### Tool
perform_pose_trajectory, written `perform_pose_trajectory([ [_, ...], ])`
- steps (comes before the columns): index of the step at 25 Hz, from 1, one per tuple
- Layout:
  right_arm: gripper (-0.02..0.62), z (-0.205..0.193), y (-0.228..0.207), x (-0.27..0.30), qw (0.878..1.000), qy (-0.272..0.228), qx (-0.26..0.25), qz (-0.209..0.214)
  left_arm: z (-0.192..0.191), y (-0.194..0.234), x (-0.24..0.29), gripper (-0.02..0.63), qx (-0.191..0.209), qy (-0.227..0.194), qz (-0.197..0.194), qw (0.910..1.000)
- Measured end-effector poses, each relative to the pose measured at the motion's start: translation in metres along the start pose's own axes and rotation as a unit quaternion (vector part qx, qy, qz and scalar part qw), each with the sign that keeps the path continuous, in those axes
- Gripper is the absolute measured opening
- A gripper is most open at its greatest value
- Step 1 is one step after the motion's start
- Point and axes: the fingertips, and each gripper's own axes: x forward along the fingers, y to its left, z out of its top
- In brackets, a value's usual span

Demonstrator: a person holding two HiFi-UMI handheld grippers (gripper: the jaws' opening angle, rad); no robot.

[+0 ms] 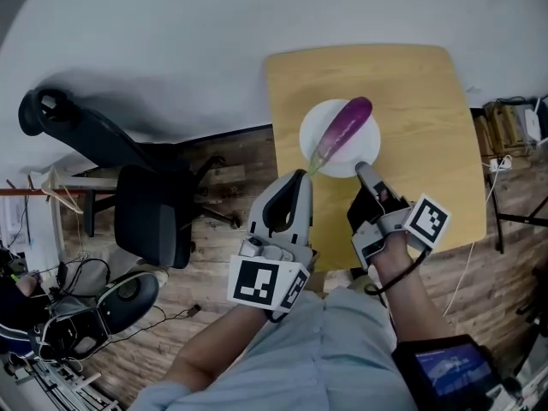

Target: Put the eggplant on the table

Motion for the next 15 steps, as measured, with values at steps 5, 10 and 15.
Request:
perform_pose_trajectory([
  [5, 0.008, -0.003, -0.014, 0.02, 1.0, -0.007, -0.002, 0.008, -0.011, 0.019, 0.005, 0.006, 0.001, 0.011, -0.004, 0.9999],
  [10, 0.008, 0.001, -0.029, 0.034, 1.0, -0.012, 0.009, 0.002, -0.023, 0.034, 0.012, 0.006, -0.002, 0.029, 0.0, 0.9996],
  [15, 0.008, 0.006, -0.039, 0.037, 1.0, -0.013, 0.017, -0.004, -0.031, 0.036, 0.018, 0.006, -0.004, 0.038, 0.002, 0.9993],
])
